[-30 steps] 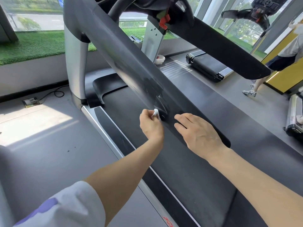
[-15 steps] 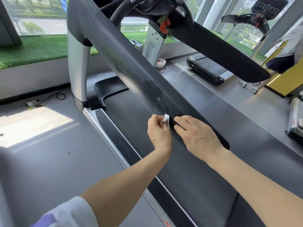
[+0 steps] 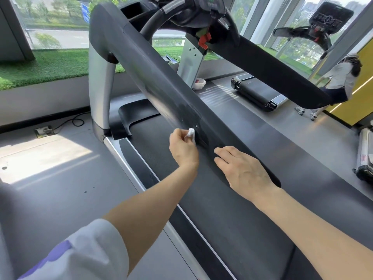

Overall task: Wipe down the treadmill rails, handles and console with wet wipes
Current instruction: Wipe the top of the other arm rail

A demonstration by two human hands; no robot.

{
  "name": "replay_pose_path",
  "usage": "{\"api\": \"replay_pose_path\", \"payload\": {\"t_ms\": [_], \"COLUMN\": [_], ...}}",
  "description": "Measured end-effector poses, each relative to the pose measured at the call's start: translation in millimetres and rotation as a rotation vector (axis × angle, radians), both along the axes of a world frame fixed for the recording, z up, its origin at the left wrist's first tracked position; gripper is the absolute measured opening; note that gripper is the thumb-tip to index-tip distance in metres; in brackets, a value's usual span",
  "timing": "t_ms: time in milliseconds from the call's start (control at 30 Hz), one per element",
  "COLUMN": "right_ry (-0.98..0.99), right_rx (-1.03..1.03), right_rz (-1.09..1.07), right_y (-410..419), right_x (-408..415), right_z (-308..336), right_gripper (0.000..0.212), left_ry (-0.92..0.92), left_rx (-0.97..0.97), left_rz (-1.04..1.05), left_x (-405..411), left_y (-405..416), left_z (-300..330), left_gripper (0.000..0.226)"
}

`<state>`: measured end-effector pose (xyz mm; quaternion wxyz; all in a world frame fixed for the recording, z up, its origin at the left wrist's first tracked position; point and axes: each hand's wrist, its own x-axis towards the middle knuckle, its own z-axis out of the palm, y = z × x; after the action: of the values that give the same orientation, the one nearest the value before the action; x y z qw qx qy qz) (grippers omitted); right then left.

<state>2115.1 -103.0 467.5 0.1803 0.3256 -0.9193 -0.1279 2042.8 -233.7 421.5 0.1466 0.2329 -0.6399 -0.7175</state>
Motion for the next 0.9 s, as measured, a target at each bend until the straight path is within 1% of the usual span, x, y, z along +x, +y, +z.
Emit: {"api": "replay_pose_path", "payload": {"t_ms": [100, 200, 233, 400, 467, 567, 667, 733, 900], "right_ry": [-0.027, -0.036, -0.033, -0.039, -0.040, -0.024, -0.019, -0.021, -0.034], "right_rx": [-0.005, -0.018, -0.013, 0.000, 0.001, -0.004, -0.005, -0.010, -0.064], "right_rz": [-0.019, -0.025, -0.023, -0.043, -0.037, -0.030, -0.020, -0.029, -0.076], "right_y": [0, -1, -1, 0, 1, 0, 1, 1, 1], "right_x": [1, 1, 1, 0, 0, 1, 2, 3, 11], "right_z": [1, 1, 1, 2, 1, 0, 0, 1, -1], "right_gripper": [0.038, 0.039, 0.040, 0.038, 0.037, 0.036, 0.035, 0.034, 0.034], "left_ry": [-0.050, 0.008, 0.021, -0.025, -0.029, 0.050, 0.193, 0.253, 0.253], "left_rx": [0.008, -0.024, -0.045, -0.091, -0.093, -0.098, -0.193, -0.225, -0.224], "left_rz": [0.030, -0.073, -0.077, 0.057, 0.073, 0.020, -0.041, -0.092, -0.178], "left_x": [-10, 14, 15, -35, -36, -20, -2, 12, 38], "left_y": [-3, 9, 6, -24, -20, -9, 2, 10, 20], "left_z": [0, -2, -2, 17, 20, 21, 16, 9, -3], "left_gripper": [0.017, 0.017, 0.017, 0.014, 0.016, 0.019, 0.021, 0.021, 0.028]}}
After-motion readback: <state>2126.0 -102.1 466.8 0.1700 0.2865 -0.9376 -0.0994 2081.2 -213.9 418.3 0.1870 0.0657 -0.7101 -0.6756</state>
